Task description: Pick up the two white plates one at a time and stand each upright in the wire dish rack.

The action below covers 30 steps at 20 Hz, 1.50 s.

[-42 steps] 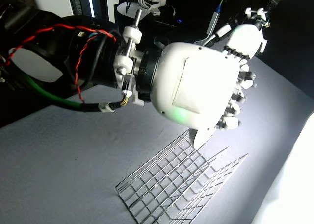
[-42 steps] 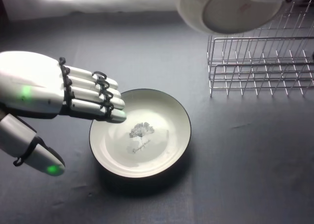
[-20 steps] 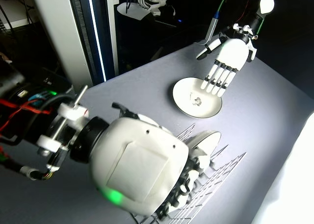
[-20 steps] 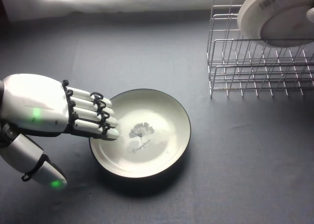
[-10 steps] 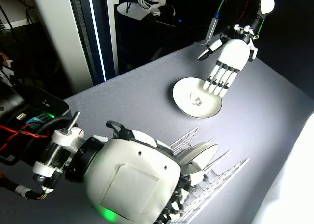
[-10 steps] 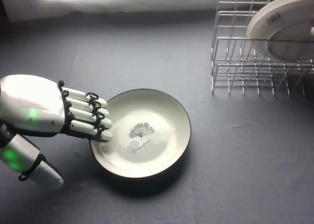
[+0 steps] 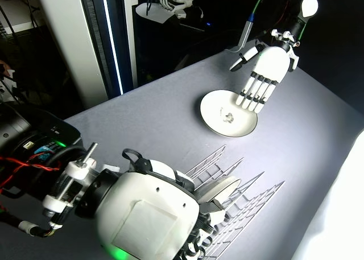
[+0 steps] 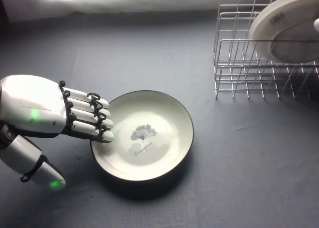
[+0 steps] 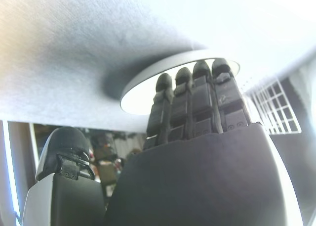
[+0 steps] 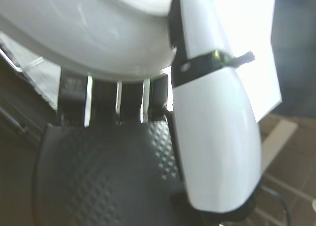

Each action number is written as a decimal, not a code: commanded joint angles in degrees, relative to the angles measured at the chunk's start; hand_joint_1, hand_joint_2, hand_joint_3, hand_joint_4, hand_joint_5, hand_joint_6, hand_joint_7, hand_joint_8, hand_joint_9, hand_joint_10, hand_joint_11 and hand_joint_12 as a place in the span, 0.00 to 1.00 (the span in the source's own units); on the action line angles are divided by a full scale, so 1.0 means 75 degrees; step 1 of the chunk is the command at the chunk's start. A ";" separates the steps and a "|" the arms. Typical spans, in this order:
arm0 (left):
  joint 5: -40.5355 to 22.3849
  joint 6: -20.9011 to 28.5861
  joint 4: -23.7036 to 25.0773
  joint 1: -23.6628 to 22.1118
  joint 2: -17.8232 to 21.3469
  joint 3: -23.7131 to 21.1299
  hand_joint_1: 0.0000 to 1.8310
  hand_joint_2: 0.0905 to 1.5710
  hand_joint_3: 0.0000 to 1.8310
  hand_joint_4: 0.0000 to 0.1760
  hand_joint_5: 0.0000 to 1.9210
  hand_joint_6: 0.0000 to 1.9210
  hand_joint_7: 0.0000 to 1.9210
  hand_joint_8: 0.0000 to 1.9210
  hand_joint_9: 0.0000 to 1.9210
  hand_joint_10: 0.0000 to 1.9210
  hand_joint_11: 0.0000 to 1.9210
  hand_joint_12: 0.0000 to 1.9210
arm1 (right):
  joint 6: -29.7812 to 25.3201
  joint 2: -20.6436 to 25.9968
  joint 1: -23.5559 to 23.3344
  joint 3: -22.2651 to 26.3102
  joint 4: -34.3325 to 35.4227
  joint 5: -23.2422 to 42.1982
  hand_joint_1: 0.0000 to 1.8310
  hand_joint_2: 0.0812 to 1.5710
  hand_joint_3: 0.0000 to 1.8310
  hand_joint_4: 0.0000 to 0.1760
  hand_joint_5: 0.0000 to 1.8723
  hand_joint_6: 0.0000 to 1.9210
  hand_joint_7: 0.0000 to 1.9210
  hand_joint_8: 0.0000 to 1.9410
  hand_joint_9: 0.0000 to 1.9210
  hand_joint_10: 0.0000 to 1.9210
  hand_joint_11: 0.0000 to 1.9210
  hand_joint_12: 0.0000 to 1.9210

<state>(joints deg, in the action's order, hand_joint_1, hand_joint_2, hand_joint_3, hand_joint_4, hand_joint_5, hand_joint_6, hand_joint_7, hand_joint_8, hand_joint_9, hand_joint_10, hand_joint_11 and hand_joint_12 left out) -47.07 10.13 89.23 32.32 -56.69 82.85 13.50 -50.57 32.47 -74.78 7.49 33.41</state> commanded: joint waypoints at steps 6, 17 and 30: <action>-0.0156 0.0010 -0.0377 0.0151 -0.0019 0.0012 0.00 0.71 0.00 0.00 0.07 0.00 0.05 0.00 0.03 0.00 0.01 0.01 | 0.0039 0.0061 -0.0382 0.0109 -0.0136 0.0730 0.44 0.60 0.00 0.00 0.04 0.00 0.07 0.00 0.06 0.00 0.00 0.24; -0.0170 0.0013 -0.0377 0.0469 -0.0060 -0.0028 0.00 0.71 0.00 0.00 0.07 0.00 0.04 0.00 0.03 0.00 0.01 0.02 | 0.0045 0.0310 -0.1235 0.1173 -0.2993 0.1273 0.33 0.36 0.00 0.00 0.00 0.00 0.00 0.00 0.00 0.00 0.00 0.00; -0.0195 0.0082 -0.0376 0.0666 -0.0089 -0.0079 0.00 0.71 0.00 0.00 0.07 0.00 0.05 0.00 0.03 0.00 0.01 0.02 | 0.0123 -0.0311 -0.1354 0.1239 -0.7803 0.1850 0.78 0.58 0.02 0.00 0.00 0.00 0.00 0.00 0.00 0.00 0.00 0.01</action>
<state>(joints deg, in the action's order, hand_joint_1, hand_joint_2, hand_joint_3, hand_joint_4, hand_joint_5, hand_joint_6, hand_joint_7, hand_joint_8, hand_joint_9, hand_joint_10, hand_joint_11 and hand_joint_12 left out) -46.63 10.37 87.37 36.86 -56.99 82.65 14.31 -53.41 23.05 -65.63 -54.59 42.52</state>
